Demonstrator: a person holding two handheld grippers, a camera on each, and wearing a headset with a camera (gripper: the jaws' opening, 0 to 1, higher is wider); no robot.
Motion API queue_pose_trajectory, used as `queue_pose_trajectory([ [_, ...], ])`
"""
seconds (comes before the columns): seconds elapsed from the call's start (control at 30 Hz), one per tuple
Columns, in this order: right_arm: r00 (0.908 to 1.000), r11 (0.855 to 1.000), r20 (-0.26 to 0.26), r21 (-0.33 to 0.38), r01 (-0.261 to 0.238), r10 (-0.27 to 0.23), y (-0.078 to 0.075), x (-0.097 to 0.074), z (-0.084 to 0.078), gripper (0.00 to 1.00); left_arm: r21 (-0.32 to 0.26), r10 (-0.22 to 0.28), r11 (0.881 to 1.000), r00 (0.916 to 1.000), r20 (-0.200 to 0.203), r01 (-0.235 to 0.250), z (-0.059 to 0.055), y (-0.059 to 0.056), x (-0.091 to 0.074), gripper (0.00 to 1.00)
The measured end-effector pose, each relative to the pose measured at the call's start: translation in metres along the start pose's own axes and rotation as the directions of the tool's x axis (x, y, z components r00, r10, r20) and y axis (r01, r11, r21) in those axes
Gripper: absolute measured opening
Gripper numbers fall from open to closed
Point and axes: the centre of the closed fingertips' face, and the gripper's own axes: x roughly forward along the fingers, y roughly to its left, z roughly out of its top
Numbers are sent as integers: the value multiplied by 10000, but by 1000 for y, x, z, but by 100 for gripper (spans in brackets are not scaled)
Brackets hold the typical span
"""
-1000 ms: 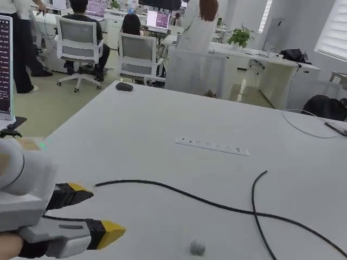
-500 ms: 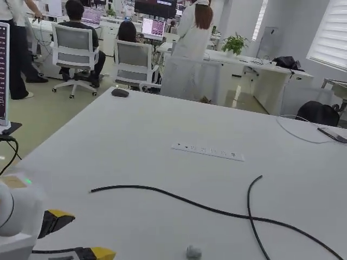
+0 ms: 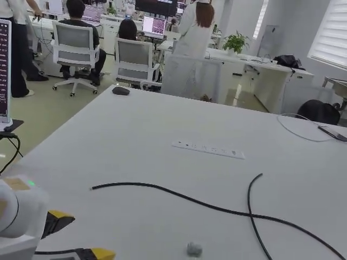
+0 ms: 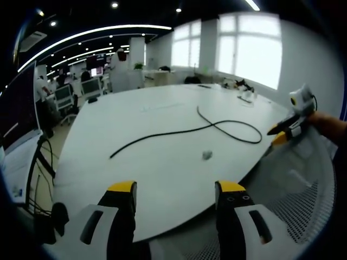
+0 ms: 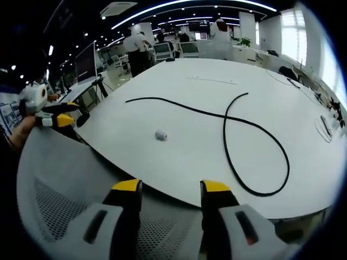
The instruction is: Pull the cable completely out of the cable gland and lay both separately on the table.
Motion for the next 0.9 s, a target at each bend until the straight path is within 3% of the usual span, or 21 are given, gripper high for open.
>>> queue_pose_trajectory([
  [0.5,9984,9987,-258,-63,507,-508,-7,3,-4,42,-17,149,9999,9999,65,-149,-3,5,3,56],
  [0.9,9981,9985,-254,0,555,-555,-8,2,-6,43,70,146,9999,9999,-13,-146,-5,3,3,55],
])
